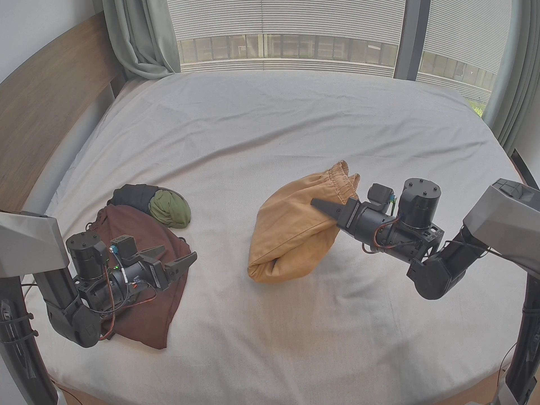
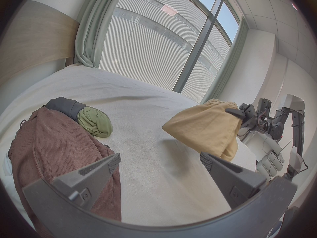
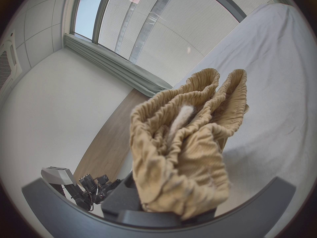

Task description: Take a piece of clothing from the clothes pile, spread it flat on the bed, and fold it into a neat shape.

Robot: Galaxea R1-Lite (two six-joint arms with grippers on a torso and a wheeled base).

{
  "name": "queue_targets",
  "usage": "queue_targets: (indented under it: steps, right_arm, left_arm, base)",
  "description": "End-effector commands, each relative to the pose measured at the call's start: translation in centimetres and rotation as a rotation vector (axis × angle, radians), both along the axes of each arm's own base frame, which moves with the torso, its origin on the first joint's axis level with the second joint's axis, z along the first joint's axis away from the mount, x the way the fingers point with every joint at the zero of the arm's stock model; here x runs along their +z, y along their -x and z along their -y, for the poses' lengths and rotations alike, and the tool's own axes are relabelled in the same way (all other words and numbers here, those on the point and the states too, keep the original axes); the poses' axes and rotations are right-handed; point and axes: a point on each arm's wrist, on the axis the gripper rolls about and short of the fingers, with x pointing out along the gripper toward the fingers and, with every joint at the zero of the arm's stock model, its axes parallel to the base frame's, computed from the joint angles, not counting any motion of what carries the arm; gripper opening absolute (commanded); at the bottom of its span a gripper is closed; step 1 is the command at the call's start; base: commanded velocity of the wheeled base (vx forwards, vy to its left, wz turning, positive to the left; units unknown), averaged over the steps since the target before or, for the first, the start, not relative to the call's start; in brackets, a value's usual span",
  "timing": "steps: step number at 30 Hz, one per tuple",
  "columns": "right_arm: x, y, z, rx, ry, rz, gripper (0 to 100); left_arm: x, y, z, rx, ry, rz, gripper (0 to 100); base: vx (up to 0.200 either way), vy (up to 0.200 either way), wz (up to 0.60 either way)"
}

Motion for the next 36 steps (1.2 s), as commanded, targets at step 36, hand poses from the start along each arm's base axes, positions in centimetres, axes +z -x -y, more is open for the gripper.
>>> queue_targets:
  steps: [36]
  right_arm:
    - [1.5,-8.7,-1.7,-0.045,-0.002,0.039,0]
  left_arm:
    - [0.0,-0.1,-0.1,0.007,0.016,-0.009,100]
  base:
    - [0.0,0.0,0.0]
